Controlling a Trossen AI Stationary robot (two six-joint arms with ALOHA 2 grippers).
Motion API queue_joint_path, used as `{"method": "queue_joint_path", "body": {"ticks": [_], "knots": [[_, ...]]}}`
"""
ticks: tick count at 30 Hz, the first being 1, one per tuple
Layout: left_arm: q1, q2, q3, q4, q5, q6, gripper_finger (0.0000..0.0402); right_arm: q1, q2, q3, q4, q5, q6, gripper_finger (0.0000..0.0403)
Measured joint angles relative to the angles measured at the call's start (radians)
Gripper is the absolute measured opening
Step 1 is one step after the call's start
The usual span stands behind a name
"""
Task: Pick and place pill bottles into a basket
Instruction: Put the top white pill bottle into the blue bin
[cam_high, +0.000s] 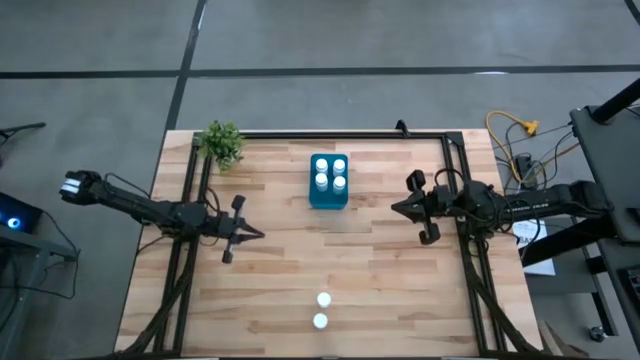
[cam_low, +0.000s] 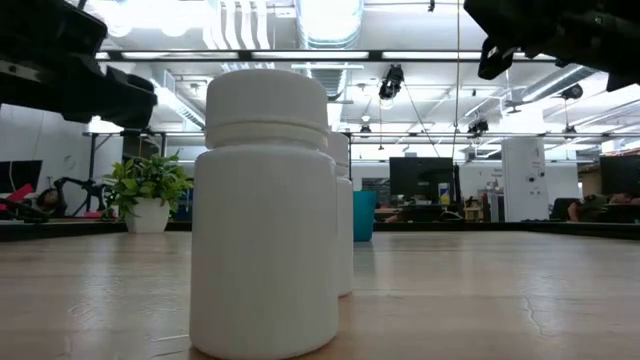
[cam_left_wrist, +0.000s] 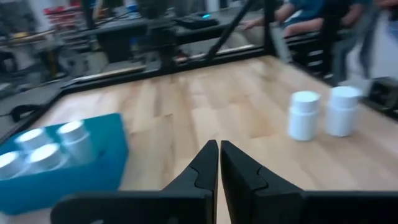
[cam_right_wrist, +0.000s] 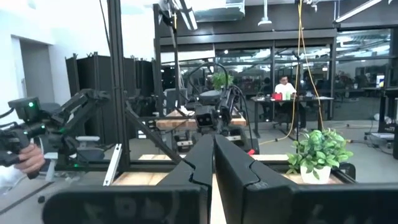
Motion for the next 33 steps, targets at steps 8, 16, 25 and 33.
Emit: {"method": "queue_joint_path", "body": {"ticks": [8,16,25,33], "knots": [[0.076,-0.016,0.000,-0.002,-0.020,0.010,0.0001,0.000,0.000,0.000,-0.040,0.000,-0.007,0.0009],[0.118,-0.071,-0.001,-0.006,0.021,0.029,0.0001,0.000,0.000,0.000,-0.085,0.000,-0.008,0.0009],[0.123,-0.160,-0.002,-0.088,0.024,0.047,0.0001,0.000,0.000,0.024,-0.159,-0.068,-0.044,0.0009],[0.124,-0.283,-0.002,-0.188,0.025,0.049,0.0001,0.000,0.000,0.217,-0.451,-0.106,-0.091,0.0009]]}}
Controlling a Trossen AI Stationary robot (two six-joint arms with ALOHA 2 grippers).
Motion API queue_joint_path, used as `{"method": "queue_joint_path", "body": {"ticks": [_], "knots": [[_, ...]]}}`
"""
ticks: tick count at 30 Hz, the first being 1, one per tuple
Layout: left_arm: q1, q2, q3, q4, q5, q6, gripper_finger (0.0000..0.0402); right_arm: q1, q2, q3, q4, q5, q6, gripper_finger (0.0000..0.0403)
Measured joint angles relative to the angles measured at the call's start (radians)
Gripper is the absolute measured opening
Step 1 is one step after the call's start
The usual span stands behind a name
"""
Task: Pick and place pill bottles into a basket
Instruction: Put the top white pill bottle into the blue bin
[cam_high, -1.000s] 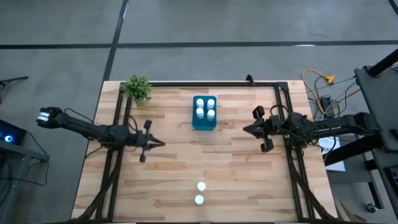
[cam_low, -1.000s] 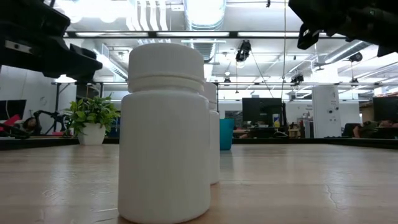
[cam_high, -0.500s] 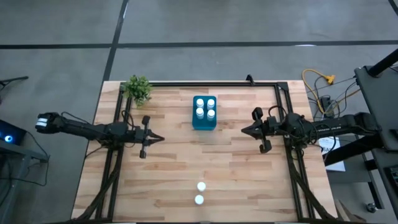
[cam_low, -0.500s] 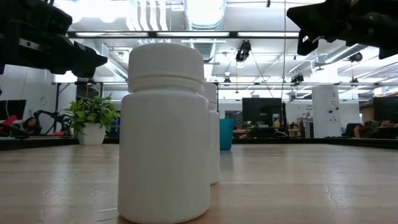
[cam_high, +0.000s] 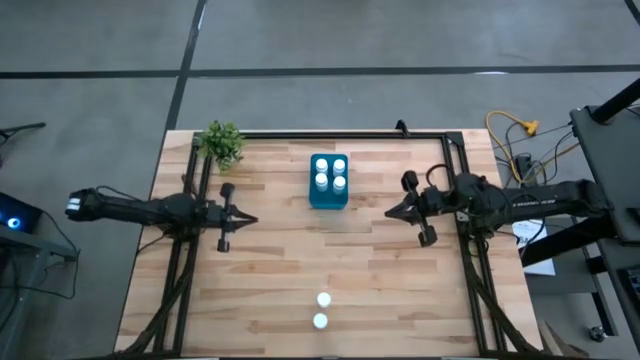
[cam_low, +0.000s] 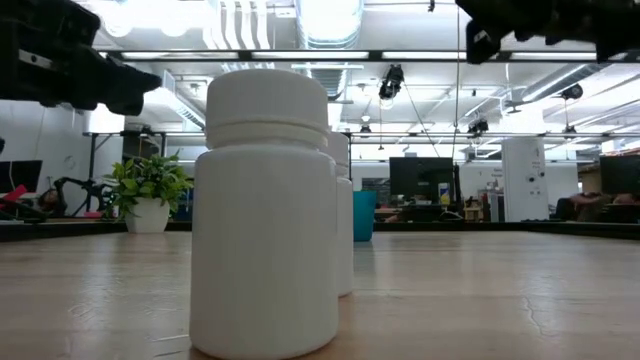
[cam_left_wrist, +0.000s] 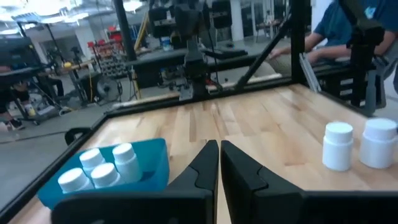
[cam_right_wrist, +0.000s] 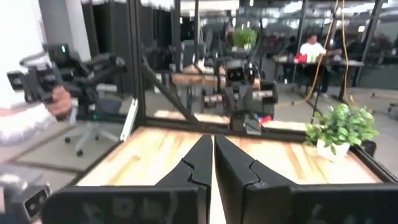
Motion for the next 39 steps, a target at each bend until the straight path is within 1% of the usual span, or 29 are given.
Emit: {"method": "queue_joint_path", "body": {"ticks": [3,5,9,12,16,21,28,30,33,35,39], "knots": [[0.000,-0.053,0.000,-0.036,0.000,-0.002,0.0001,0.003,0.006,0.071,-0.135,-0.004,-0.028,0.0009],[0.000,-0.083,0.000,-0.046,0.001,-0.010,0.0001,0.005,0.012,0.097,-0.173,-0.040,-0.046,0.0009],[0.000,-0.127,-0.002,-0.075,0.002,-0.020,0.0001,0.007,0.033,0.110,-0.147,-0.137,-0.046,0.0009],[0.000,-0.144,-0.004,-0.105,0.002,-0.026,0.0001,0.007,0.068,0.126,-0.143,-0.139,-0.028,0.0009],[0.000,-0.146,-0.006,-0.105,0.001,-0.024,0.0001,0.008,0.161,0.179,-0.140,-0.141,0.010,0.0021],[0.000,-0.146,-0.003,-0.104,-0.002,0.000,0.0001,0.026,0.323,0.285,-0.147,-0.142,0.010,0.0060],[0.000,-0.144,-0.006,-0.103,-0.005,0.001,0.0001,0.059,0.528,0.422,-0.155,-0.146,0.014,0.0138],[0.000,-0.145,-0.006,-0.100,-0.005,0.001,0.0001,0.062,0.568,0.454,-0.171,-0.148,0.035,0.0161],[0.000,-0.145,-0.006,-0.101,-0.005,0.000,0.0001,0.065,0.610,0.505,-0.261,-0.148,0.065,0.0192],[0.000,-0.142,-0.006,-0.101,-0.005,0.001,0.0001,0.071,0.634,0.537,-0.325,-0.148,0.080,0.0209],[0.000,-0.141,-0.005,-0.101,-0.005,0.000,0.0001,0.102,0.680,0.594,-0.384,-0.148,0.106,0.0240]]}}
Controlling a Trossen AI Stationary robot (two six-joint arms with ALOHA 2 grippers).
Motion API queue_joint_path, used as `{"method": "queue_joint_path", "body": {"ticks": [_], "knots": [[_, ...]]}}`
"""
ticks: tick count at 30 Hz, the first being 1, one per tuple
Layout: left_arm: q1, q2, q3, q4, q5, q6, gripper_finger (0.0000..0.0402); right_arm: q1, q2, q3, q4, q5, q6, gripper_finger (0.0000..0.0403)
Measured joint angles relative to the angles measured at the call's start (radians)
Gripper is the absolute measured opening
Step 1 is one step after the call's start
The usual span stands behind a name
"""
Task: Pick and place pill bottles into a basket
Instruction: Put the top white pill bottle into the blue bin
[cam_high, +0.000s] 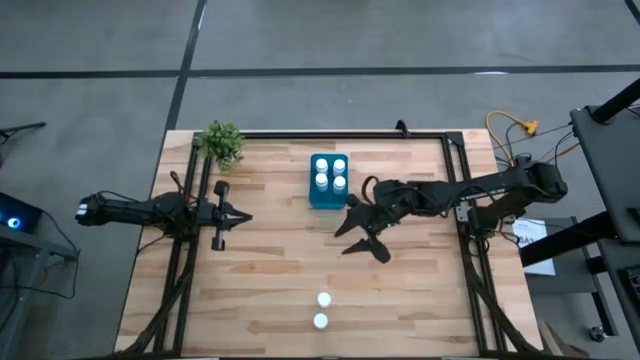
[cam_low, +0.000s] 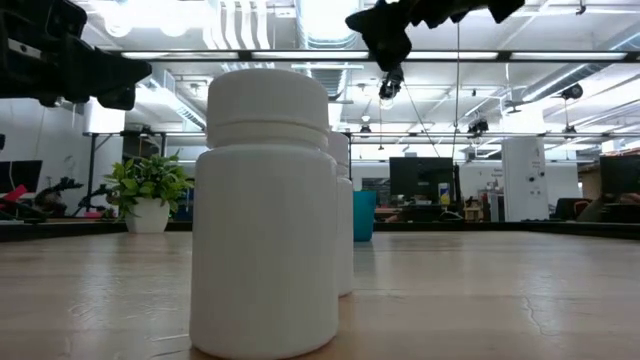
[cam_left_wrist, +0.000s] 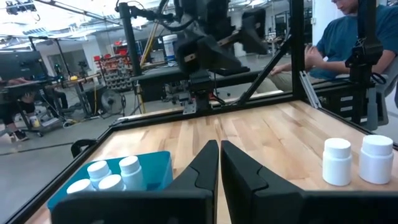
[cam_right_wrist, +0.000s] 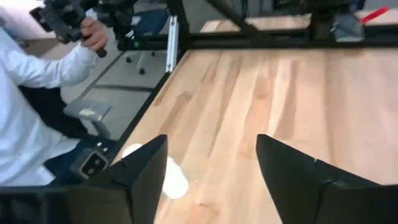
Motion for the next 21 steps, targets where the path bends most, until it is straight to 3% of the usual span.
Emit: {"method": "queue_joint_path", "body": {"ticks": [6,14,21], "knots": [[0.000,0.004,0.000,-0.002,0.000,-0.001,0.0001,0.064,0.074,0.103,-0.157,0.014,0.020,0.0268],[0.000,0.004,0.000,-0.001,0.000,-0.001,0.0001,0.138,0.205,0.274,-0.461,0.206,0.032,0.0269],[0.000,0.003,0.000,-0.002,0.000,-0.003,0.0001,0.172,0.310,0.397,-0.582,0.217,0.085,0.0261]]}}
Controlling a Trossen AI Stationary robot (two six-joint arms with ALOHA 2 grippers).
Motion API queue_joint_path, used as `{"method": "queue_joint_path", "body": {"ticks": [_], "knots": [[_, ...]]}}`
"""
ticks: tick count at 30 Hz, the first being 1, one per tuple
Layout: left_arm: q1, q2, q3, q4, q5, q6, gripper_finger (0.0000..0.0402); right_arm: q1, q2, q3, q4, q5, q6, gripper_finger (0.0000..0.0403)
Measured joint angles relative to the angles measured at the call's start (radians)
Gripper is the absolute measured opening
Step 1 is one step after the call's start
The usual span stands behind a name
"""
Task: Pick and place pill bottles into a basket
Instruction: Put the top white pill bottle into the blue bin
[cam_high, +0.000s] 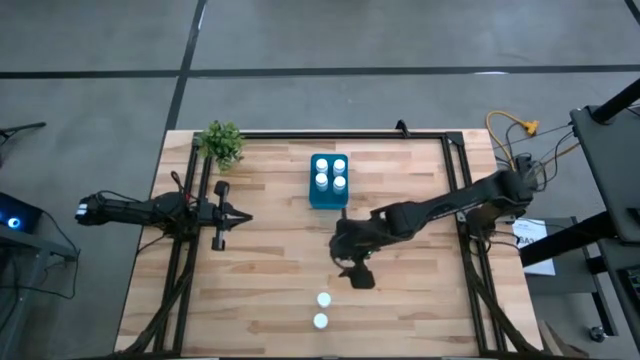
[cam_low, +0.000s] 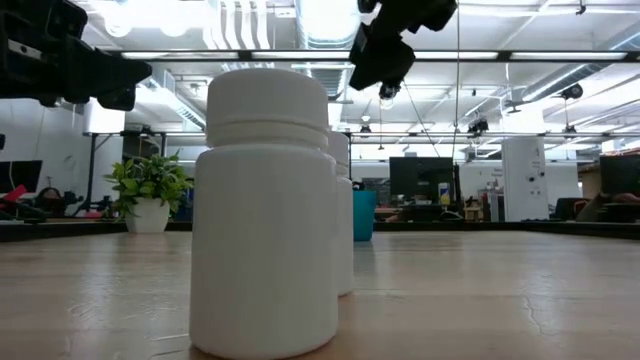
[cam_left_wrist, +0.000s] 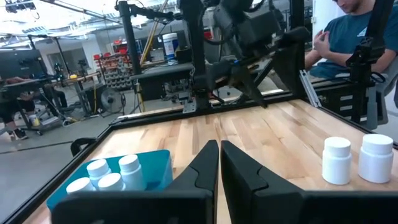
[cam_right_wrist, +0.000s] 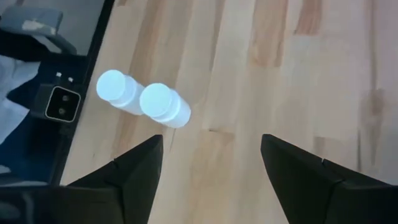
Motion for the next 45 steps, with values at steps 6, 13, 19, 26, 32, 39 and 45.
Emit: {"method": "queue_joint_path", "body": {"ticks": [6,13,19,26,32,39,45], "knots": [[0.000,0.003,-0.002,-0.001,0.000,0.002,0.0001,0.037,0.071,0.076,-0.068,0.003,0.046,0.0258],[0.000,0.004,-0.002,0.000,0.000,0.003,0.0001,0.080,0.135,0.142,-0.079,0.027,0.073,0.0258],[0.000,0.012,-0.003,0.001,0.000,0.004,0.0001,0.087,0.181,0.155,-0.087,0.040,0.081,0.0258],[0.000,0.026,-0.004,0.001,0.000,0.004,0.0001,0.087,0.251,0.213,-0.132,0.052,0.080,0.0258],[0.000,0.040,-0.004,0.000,-0.001,0.004,0.0001,0.092,0.315,0.334,-0.247,0.061,0.069,0.0258],[0.000,0.042,-0.005,-0.003,0.000,0.004,0.0001,0.115,0.399,0.477,-0.348,0.103,0.023,0.0258],[0.000,0.044,-0.005,-0.018,0.000,0.004,0.0001,0.131,0.482,0.602,-0.450,0.106,0.020,0.0258]]}}
